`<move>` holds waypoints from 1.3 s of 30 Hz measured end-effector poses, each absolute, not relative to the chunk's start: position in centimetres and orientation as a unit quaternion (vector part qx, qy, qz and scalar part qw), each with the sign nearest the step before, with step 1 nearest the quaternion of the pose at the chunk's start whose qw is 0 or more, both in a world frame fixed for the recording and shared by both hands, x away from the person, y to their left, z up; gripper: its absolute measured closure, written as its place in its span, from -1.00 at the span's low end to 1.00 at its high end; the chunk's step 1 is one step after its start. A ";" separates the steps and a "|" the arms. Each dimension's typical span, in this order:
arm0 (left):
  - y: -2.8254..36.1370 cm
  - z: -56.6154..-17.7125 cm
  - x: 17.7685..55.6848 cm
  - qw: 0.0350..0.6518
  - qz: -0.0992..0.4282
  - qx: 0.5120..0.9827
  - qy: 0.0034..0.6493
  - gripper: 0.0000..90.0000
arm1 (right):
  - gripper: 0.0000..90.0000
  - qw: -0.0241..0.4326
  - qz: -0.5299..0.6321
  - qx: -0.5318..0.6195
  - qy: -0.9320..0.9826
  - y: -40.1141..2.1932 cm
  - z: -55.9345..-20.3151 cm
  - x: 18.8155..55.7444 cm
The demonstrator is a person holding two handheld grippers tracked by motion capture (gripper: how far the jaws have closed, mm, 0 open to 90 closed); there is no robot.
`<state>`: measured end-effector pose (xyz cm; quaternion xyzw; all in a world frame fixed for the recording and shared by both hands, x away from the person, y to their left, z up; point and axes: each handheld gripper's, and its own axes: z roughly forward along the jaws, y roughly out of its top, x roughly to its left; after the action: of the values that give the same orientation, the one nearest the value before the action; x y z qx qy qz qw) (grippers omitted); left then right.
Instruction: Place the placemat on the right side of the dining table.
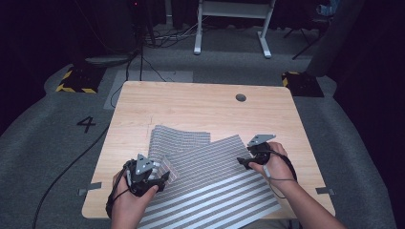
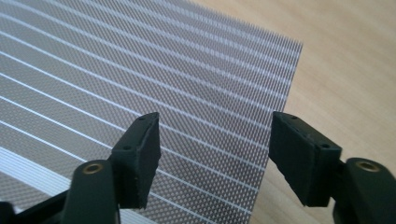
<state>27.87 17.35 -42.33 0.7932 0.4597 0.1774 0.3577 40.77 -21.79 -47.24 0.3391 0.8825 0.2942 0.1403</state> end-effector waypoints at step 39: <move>18.0 -43.0 29.1 0.357 0.179 0.784 0.475 -0.27 | 0.98 0.124 0.398 0.427 0.802 -29.1 -43.7 40.1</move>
<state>29.11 17.96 -42.98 0.7845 0.4745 0.1788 0.3570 40.08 -29.08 -43.74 0.4268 0.8024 0.3982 0.1243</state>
